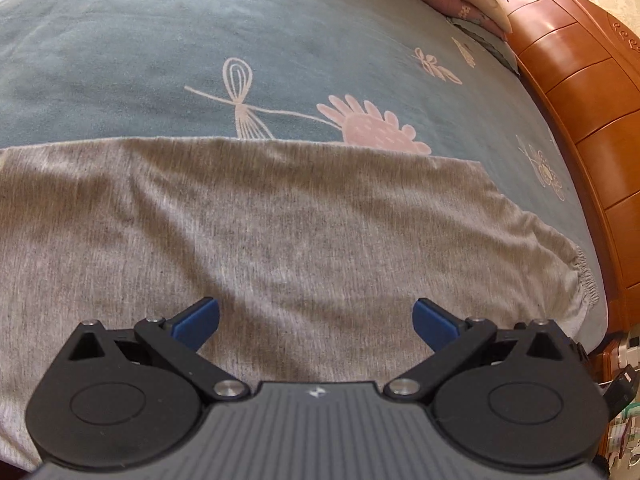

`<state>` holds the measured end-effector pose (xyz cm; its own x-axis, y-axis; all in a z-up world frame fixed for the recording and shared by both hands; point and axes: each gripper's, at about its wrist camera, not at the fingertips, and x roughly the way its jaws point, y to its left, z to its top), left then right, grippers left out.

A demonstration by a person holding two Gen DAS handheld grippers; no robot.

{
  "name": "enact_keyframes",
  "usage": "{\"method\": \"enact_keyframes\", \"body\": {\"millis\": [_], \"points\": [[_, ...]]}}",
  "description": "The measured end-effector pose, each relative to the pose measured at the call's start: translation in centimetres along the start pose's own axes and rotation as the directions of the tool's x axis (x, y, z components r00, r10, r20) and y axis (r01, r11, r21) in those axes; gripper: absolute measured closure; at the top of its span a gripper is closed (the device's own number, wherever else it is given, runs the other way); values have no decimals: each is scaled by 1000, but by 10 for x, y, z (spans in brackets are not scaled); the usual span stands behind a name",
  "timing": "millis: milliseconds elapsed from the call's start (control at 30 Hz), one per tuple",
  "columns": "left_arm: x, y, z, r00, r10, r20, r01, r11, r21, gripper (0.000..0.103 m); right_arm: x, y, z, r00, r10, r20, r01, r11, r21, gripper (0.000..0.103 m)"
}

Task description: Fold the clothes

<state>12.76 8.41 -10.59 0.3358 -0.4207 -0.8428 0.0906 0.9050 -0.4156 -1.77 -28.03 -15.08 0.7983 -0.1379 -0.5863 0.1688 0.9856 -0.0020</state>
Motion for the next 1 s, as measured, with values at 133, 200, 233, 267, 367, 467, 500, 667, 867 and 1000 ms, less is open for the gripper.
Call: {"method": "enact_keyframes", "body": {"millis": [133,200,233,267,367,467,500,667,867,1000], "points": [[-16,6,-12,999,43,3,-43,999,4,1,-1,-1,-1,1000,7,2,-7,1000,-2,0],[-28,11,-17,997,78,19,-78,997,15,1,-1,-1,-2,1000,6,9,-6,1000,-3,0],[-32,17,-19,996,88,32,-88,996,4,1,-1,-1,-3,1000,5,10,-5,1000,-3,0],[-36,24,-21,994,96,46,-95,995,-11,1,-1,-1,-3,1000,5,10,-5,1000,-2,0],[-38,50,-27,993,114,42,-111,991,-77,1,-1,-1,-3,1000,5,12,-5,1000,-3,0],[-46,63,-36,993,99,68,-93,992,-85,1,-1,-1,-3,1000,5,10,-5,1000,-4,0],[-51,65,-37,991,112,78,-105,990,-91,1,-1,-1,-2,1000,6,9,-5,1000,-4,0],[-72,76,-38,974,157,163,-143,985,-95,1,1,0,1,1000,-5,-9,5,1000,4,0],[-63,96,-46,968,203,150,-187,976,-111,1,-1,4,5,999,-24,-33,24,1000,2,0],[-66,100,-51,971,182,158,-165,980,-112,1,-7,14,23,997,-2,-76,1,1000,-15,0]]}}
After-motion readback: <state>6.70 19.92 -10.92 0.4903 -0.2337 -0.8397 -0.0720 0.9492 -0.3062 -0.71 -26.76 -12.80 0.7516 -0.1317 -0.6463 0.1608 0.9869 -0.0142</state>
